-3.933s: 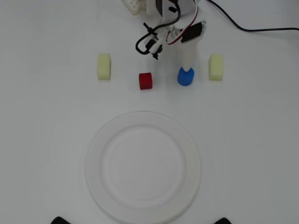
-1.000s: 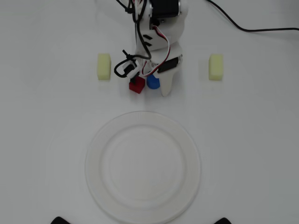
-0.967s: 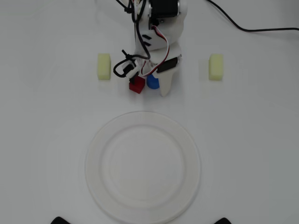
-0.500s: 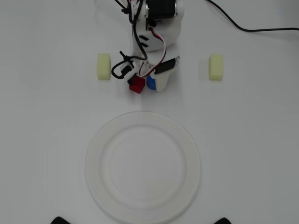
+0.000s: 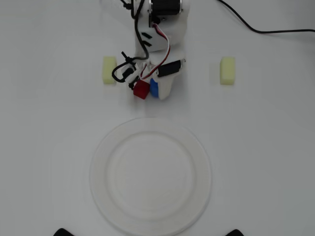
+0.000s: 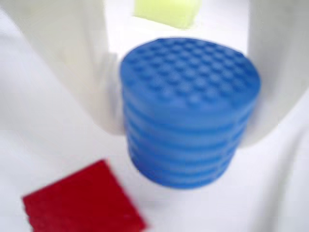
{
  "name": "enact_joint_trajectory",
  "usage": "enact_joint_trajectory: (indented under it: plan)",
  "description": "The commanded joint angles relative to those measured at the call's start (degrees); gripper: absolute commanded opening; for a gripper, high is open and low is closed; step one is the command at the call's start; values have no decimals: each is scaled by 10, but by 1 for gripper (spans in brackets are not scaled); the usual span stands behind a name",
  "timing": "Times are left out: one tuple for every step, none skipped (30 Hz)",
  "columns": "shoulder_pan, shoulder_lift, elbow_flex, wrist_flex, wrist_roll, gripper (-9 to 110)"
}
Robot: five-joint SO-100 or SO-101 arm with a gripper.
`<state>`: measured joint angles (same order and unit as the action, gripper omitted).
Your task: Grasp a blue block and put it in the dish.
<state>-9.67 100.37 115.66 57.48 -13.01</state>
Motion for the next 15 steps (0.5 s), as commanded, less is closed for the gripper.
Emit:
enact_joint_trajectory:
  plan:
    - [7,33,-83,14,8,0]
    - [11,28,-110,18,10,0]
    - [14,20,-136,21,11,0]
    - [18,7,-161,21,16,0]
    - [22,-11,-188,21,19,0]
    - [26,-33,-216,21,24,0]
    - [32,-60,-248,21,29,0]
    - [37,-91,-282,21,36,0]
    - [43,-123,-317,21,43,0]
    - [49,-157,-352,22,50,0]
    - [54,-195,-393,31,56,0]
    - [55,-234,-434,44,63,0]
    - [56,-271,-475,58,70,0]
    - [56,-302,-507,69,75,0]
    - [55,-326,-528,75,77,0]
